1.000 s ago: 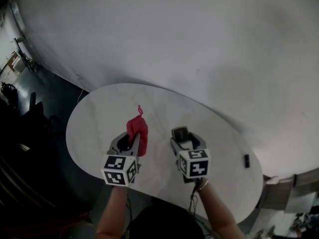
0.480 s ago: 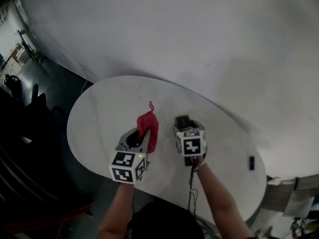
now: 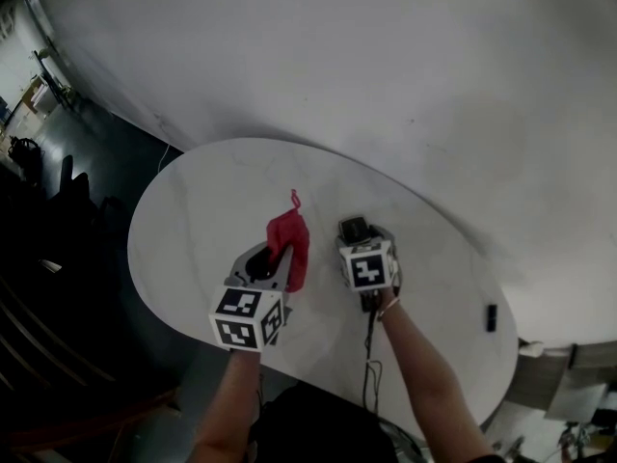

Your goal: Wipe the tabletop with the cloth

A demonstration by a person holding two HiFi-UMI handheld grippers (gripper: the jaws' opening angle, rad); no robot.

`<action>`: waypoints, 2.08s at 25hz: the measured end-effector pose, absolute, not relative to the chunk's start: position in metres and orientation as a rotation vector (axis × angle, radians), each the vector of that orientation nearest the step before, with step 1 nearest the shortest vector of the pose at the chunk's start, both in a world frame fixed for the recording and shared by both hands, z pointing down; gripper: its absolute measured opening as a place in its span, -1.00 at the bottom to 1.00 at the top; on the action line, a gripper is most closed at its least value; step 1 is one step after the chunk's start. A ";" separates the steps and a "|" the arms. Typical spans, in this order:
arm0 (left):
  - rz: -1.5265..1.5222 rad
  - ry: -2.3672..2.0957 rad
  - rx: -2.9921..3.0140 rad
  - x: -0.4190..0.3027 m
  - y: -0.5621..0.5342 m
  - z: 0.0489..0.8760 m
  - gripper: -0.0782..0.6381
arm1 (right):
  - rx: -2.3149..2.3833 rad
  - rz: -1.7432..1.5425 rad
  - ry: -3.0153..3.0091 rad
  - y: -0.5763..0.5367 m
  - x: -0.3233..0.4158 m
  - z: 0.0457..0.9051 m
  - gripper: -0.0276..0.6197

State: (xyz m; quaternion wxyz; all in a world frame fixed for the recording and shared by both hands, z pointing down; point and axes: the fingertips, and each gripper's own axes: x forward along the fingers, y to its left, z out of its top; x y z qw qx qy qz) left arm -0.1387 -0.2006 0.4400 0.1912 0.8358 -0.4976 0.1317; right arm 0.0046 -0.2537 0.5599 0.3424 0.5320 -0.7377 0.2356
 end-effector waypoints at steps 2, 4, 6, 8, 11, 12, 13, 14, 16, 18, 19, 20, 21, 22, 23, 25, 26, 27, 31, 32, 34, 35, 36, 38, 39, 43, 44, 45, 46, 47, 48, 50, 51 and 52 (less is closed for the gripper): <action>0.370 -1.398 2.344 -0.140 -0.201 0.441 -0.60 | 1.387 0.608 -1.922 -0.254 0.006 0.561 0.04; 0.369 -1.398 2.342 -0.142 -0.202 0.442 -0.60 | 1.389 0.613 -1.939 -0.255 0.005 0.561 0.04; 0.367 -1.397 2.339 -0.142 -0.203 0.444 -0.60 | 1.381 0.610 -1.959 -0.255 0.003 0.561 0.04; 0.369 -1.393 2.340 -0.141 -0.204 0.444 -0.60 | 1.377 0.586 -1.973 -0.256 0.002 0.561 0.04; 0.373 -1.384 2.346 -0.139 -0.205 0.445 -0.60 | 1.403 0.553 -1.992 -0.258 0.004 0.556 0.04; 0.373 -1.383 2.347 -0.139 -0.205 0.445 -0.60 | 1.416 0.548 -2.001 -0.258 0.005 0.553 0.04; 0.372 -1.383 2.349 -0.139 -0.205 0.444 -0.60 | 1.426 0.544 -2.007 -0.258 0.006 0.551 0.05; 0.370 -1.385 2.350 -0.139 -0.205 0.444 -0.60 | 1.434 0.539 -2.008 -0.257 0.007 0.549 0.05; 0.363 -1.390 2.353 -0.140 -0.205 0.442 -0.60 | 1.447 0.519 -2.020 -0.256 0.008 0.541 0.04; 0.357 -1.393 2.359 -0.140 -0.205 0.439 -0.60 | 1.464 0.496 -2.044 -0.254 0.007 0.528 0.04; 0.354 -1.394 2.363 -0.140 -0.204 0.438 -0.60 | 1.471 0.489 -2.057 -0.251 0.006 0.521 0.04; 0.349 -1.396 2.366 -0.140 -0.204 0.436 -0.60 | 1.475 0.487 -2.075 -0.248 0.006 0.514 0.04; 0.344 -1.397 2.370 -0.140 -0.204 0.435 -0.60 | 1.477 0.487 -2.098 -0.245 0.005 0.508 0.04; 0.340 -1.398 2.374 -0.140 -0.203 0.433 -0.60 | 1.480 0.486 -2.125 -0.242 0.006 0.501 0.04; 0.336 -1.400 2.377 -0.140 -0.203 0.431 -0.60 | 1.486 0.483 -2.152 -0.239 0.006 0.494 0.04; 0.335 -1.405 2.385 -0.140 -0.202 0.428 -0.60 | 1.502 0.487 -2.204 -0.231 0.007 0.480 0.04; 0.339 -1.410 2.390 -0.141 -0.201 0.427 -0.60 | 1.513 0.497 -2.228 -0.226 0.007 0.472 0.04; 0.344 -1.415 2.394 -0.141 -0.200 0.426 -0.60 | 1.526 0.510 -2.249 -0.220 0.007 0.464 0.04; 0.342 -1.421 2.405 -0.143 -0.195 0.423 -0.60 | 1.592 0.524 -2.312 -0.199 0.009 0.437 -0.12; 0.341 -1.422 2.409 -0.144 -0.193 0.422 -0.60 | 1.606 0.509 -2.321 -0.194 0.009 0.431 -0.19; 0.340 -1.426 2.413 -0.144 -0.190 0.422 -0.60 | 1.628 0.480 -2.335 -0.184 0.009 0.422 -0.31; 0.339 -1.429 2.415 -0.144 -0.188 0.421 -0.60 | 1.636 0.473 -2.341 -0.179 0.009 0.417 -0.39; 0.339 -1.432 2.418 -0.144 -0.187 0.421 -0.60 | 1.644 0.471 -2.347 -0.175 0.010 0.414 -0.46; 0.343 -1.436 2.425 -0.143 -0.184 0.421 -0.60 | 1.658 0.472 -2.361 -0.169 0.011 0.407 -0.58; 0.345 -1.437 2.429 -0.143 -0.182 0.420 -0.60 | 1.666 0.472 -2.365 -0.166 0.011 0.404 -0.64; 0.339 -1.432 2.432 -0.143 -0.174 0.421 -0.60 | 1.688 0.450 -2.359 -0.151 0.011 0.397 -0.82; 0.337 -1.433 2.432 -0.144 -0.172 0.421 -0.60 | 1.693 0.443 -2.358 -0.148 0.010 0.395 -0.85; 0.335 -1.435 2.433 -0.145 -0.170 0.420 -0.60 | 1.697 0.438 -2.359 -0.145 0.010 0.393 -0.87; 0.333 -1.438 2.434 -0.145 -0.169 0.420 -0.60 | 1.699 0.434 -2.362 -0.142 0.009 0.392 -0.90; 0.331 -1.441 2.436 -0.146 -0.167 0.419 -0.60 | 1.701 0.430 -2.364 -0.140 0.009 0.391 -0.90; 0.329 -1.443 2.437 -0.147 -0.166 0.418 -0.60 | 1.703 0.426 -2.366 -0.137 0.008 0.390 -0.90; 0.324 -1.447 2.439 -0.149 -0.163 0.416 -0.60 | 1.707 0.417 -2.367 -0.130 0.007 0.388 -0.90; 0.320 -1.449 2.440 -0.150 -0.161 0.415 -0.60 | 1.708 0.413 -2.365 -0.127 0.006 0.388 -0.90; 0.317 -1.451 2.442 -0.150 -0.159 0.414 -0.60 | 1.710 0.412 -2.364 -0.124 0.006 0.388 -0.90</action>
